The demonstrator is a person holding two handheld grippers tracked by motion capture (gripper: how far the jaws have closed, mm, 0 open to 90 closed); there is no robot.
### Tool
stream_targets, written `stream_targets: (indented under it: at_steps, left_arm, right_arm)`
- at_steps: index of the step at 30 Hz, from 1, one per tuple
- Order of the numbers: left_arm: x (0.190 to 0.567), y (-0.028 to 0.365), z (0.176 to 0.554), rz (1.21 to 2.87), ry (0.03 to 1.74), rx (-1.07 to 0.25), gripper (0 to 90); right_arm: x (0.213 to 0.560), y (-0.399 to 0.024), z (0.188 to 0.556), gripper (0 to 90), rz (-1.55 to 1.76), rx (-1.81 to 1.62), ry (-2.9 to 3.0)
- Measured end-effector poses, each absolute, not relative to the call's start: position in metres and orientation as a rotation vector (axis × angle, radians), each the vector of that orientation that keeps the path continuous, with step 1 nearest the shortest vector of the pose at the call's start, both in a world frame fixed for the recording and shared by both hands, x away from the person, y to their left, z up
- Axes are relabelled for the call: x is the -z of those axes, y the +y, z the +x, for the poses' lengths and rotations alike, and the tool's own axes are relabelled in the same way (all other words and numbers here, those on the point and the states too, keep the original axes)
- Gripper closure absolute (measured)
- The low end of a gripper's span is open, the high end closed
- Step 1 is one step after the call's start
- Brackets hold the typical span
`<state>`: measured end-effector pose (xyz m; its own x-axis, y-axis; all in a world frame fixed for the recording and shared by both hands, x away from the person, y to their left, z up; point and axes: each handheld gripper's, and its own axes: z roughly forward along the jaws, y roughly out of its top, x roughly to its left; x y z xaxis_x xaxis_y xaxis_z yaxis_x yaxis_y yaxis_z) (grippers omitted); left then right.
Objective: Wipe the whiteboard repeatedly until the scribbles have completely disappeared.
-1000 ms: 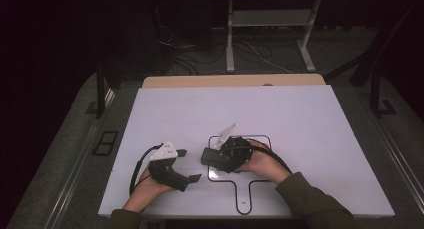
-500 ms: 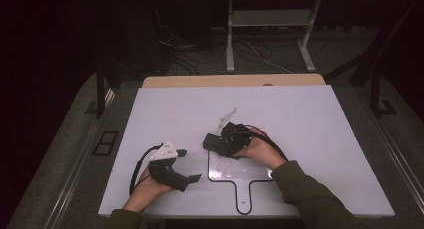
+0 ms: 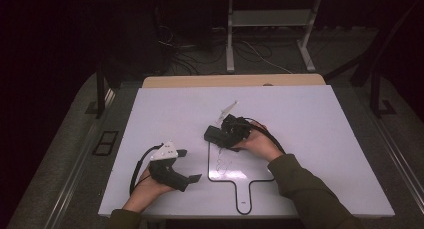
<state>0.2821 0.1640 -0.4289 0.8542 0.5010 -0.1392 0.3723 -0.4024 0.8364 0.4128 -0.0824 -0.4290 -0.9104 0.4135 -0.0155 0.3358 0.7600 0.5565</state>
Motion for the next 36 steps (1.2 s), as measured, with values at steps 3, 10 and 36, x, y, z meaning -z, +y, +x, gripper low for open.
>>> stream_targets:
  at_steps: [3, 10, 36]
  left_arm:
    - [0.429, 0.164, 0.282, 2.036, 0.639, -0.163, 0.0]
    - [0.429, 0.164, 0.282, 2.035, 0.639, -0.166, 0.0]
    - [0.428, 0.164, 0.282, 2.033, 0.64, -0.167, 0.0]
  right_arm:
    - [0.429, -0.082, 0.413, 38.8, 0.583, -0.845, 2.816]
    - [0.428, -0.081, 0.405, 38.8, 0.552, -0.826, 2.833]
    - [0.426, -0.073, 0.339, 38.9, 0.314, -0.824, 2.921]
